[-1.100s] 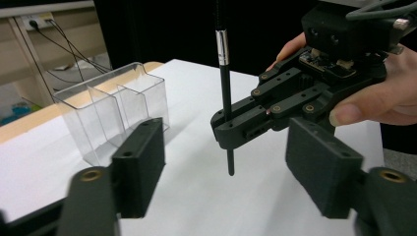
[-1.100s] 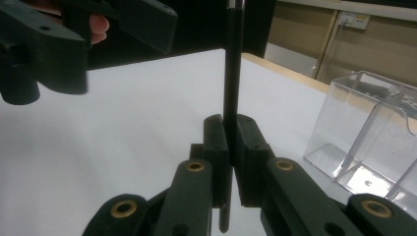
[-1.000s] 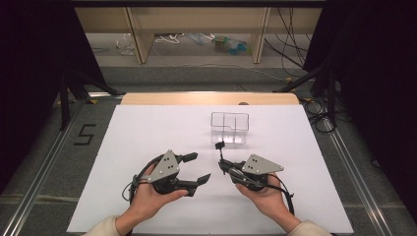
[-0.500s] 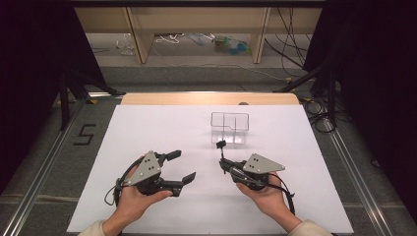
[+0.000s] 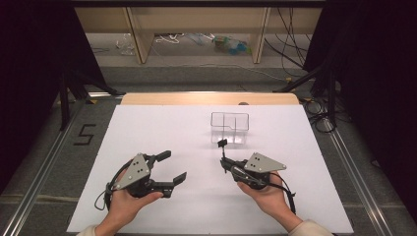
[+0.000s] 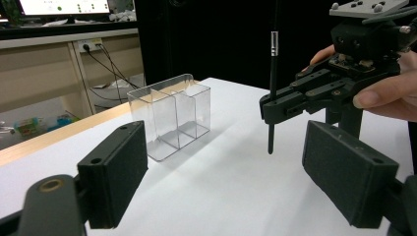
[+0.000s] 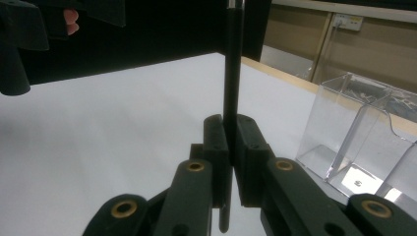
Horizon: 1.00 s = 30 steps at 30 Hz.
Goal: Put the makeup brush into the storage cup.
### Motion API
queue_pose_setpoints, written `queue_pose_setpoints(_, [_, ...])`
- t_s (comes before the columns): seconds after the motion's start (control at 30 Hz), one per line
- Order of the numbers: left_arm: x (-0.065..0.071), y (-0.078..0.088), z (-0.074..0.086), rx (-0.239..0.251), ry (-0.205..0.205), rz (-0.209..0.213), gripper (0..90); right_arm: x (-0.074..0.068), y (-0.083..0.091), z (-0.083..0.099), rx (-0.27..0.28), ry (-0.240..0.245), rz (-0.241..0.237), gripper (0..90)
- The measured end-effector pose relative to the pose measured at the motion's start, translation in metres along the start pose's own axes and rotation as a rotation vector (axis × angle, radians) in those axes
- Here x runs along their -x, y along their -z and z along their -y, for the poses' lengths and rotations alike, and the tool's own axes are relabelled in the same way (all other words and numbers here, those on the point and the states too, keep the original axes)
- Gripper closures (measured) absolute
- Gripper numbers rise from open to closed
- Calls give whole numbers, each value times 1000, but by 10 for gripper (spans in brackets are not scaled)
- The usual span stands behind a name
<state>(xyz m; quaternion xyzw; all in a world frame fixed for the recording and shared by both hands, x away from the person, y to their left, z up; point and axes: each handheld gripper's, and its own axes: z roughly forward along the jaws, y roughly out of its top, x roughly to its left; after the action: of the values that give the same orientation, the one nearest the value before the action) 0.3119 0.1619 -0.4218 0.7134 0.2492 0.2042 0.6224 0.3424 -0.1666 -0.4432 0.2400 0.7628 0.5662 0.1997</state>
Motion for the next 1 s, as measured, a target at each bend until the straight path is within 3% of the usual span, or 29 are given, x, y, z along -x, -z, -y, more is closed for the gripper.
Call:
queue_pose_setpoints(0.27, [-2,8,3,16,11,-23,165,3,0,0,6,12,-1,856])
queue_pose_setpoints(0.43, [-5,15,6,21,18,-47,162,3,1,0,2,1,4,855])
queue_pose_setpoints(0.87, [-9,22,8,32,29,-65,163,3,1,-1,-2,-18,-9,855])
queue_pose_setpoints(1.0, [-9,22,7,32,25,-66,163,4,1,-3,19,7,-2,855])
